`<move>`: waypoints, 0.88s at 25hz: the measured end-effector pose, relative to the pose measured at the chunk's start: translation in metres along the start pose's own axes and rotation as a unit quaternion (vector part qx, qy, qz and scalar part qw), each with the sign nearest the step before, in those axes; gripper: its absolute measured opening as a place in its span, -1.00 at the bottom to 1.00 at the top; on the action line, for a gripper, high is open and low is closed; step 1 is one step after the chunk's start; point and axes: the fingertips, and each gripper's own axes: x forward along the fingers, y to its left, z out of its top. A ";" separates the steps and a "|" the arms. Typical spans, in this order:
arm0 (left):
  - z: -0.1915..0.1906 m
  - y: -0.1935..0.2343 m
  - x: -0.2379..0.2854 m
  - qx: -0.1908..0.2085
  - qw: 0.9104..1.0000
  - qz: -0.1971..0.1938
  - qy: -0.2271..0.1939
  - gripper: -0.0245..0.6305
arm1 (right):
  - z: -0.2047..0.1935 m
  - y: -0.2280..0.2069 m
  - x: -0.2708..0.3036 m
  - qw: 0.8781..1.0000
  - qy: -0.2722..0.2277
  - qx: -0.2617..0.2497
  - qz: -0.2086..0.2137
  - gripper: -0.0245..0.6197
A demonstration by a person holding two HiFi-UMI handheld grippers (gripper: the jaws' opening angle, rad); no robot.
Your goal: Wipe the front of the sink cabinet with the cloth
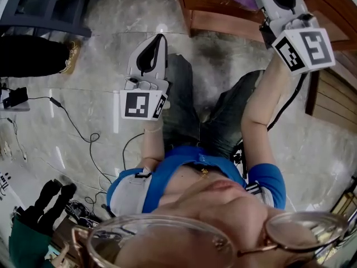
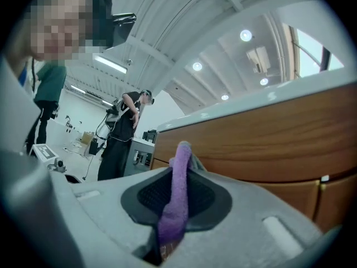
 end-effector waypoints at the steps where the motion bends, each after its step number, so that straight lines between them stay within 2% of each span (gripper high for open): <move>1: -0.001 0.003 -0.002 0.000 1.000 0.004 0.001 -0.93 | 0.000 0.004 0.005 1.000 -0.001 0.000 0.006 -0.76; 16: 0.001 0.033 -0.043 0.000 0.998 0.062 0.001 -0.93 | -0.001 0.073 0.074 0.996 -0.021 -0.026 0.082 -0.76; 22: 0.007 0.033 -0.045 0.003 0.998 0.066 -0.003 -0.93 | 0.003 0.082 0.080 0.994 -0.034 -0.026 0.096 -0.76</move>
